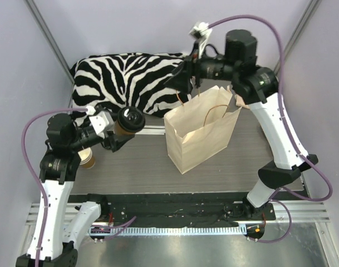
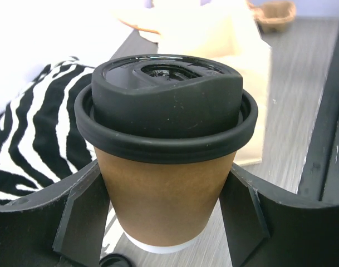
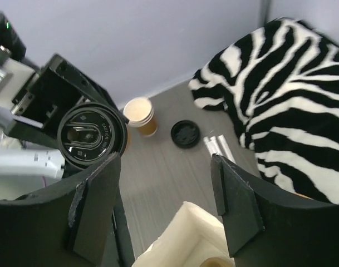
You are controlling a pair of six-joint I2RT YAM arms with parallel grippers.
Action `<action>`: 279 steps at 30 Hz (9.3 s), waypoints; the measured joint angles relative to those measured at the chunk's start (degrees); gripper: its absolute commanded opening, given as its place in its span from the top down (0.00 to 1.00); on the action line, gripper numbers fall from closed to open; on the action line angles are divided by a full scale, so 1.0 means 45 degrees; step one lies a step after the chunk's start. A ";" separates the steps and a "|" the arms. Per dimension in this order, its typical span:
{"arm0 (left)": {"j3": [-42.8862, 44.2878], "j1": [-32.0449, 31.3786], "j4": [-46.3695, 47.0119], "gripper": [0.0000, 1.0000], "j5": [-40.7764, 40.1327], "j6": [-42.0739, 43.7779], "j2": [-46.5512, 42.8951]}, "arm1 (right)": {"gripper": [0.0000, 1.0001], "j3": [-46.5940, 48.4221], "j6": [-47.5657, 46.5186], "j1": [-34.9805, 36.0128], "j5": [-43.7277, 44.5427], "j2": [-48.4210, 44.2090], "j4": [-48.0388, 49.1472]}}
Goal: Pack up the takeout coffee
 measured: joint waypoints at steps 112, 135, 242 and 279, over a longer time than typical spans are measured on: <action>0.7665 -0.3599 0.0933 0.00 -0.4658 -0.8704 1.0384 | 0.99 -0.1783 -0.5382 0.2458 1.2439 -0.3172 -0.3031; 0.7592 -0.4906 0.3594 1.00 -0.2205 -1.1429 1.1783 | 0.99 -0.3492 -0.3143 0.1729 0.8869 -0.3861 -0.5833; 0.2084 -1.0676 0.0845 1.00 -0.7902 -0.4877 0.6071 | 0.99 -2.1677 -0.6173 0.2822 0.8340 -1.2522 0.6305; 0.1588 -0.8306 0.2161 1.00 -0.4702 -0.7917 0.6232 | 0.99 -2.2440 -0.9126 0.3628 0.9636 -1.0428 0.8378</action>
